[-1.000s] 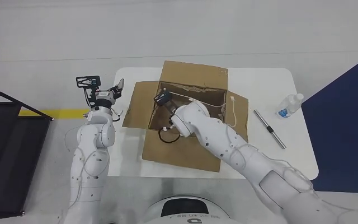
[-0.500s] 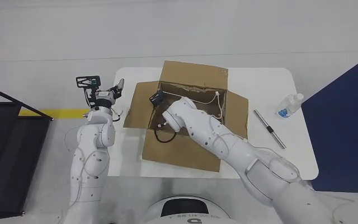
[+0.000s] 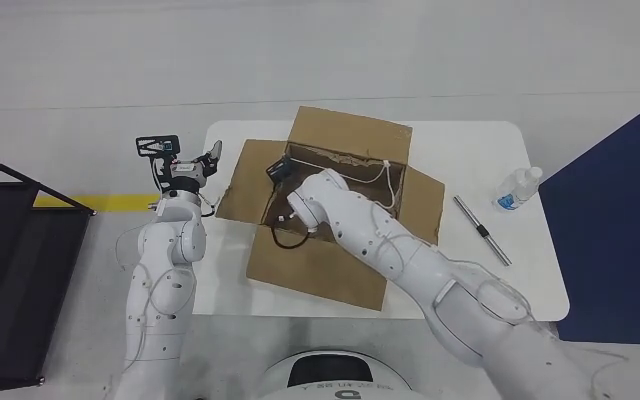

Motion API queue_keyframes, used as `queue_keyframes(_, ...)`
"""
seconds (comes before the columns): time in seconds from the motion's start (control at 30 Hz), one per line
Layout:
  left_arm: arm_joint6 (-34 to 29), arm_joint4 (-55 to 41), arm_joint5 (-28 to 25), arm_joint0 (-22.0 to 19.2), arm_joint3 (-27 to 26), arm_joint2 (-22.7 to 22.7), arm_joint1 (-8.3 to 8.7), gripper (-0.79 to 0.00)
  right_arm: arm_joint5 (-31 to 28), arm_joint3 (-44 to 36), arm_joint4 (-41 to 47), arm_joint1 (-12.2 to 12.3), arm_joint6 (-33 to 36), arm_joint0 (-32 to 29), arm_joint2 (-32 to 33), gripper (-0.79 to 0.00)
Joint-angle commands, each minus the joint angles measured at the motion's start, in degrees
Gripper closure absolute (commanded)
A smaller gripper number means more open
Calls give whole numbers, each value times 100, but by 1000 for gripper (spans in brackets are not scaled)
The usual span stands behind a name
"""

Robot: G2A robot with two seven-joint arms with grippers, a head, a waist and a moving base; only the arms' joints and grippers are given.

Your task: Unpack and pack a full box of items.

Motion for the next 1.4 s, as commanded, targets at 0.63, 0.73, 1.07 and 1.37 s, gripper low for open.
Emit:
queue_keyframes(0.63, 0, 0, 0, 0, 0, 0, 0, -785, -773, -2754, -241, 655, 582, -1374, 1728, -757)
queue_keyframes(0.73, 0, 0, 0, 0, 0, 0, 0, -785, -1057, -4318, -322, 919, 816, -2238, 2572, -773)
queue_keyframes(1.07, 0, 0, 0, 0, 0, 0, 0, -785, -2571, -7660, 1518, 1399, 401, -5408, 6158, -785)
queue_keyframes(1.37, 0, 0, 0, 0, 0, 0, 0, -785, -2959, -7163, 2394, 1544, 394, -6779, 8305, -394)
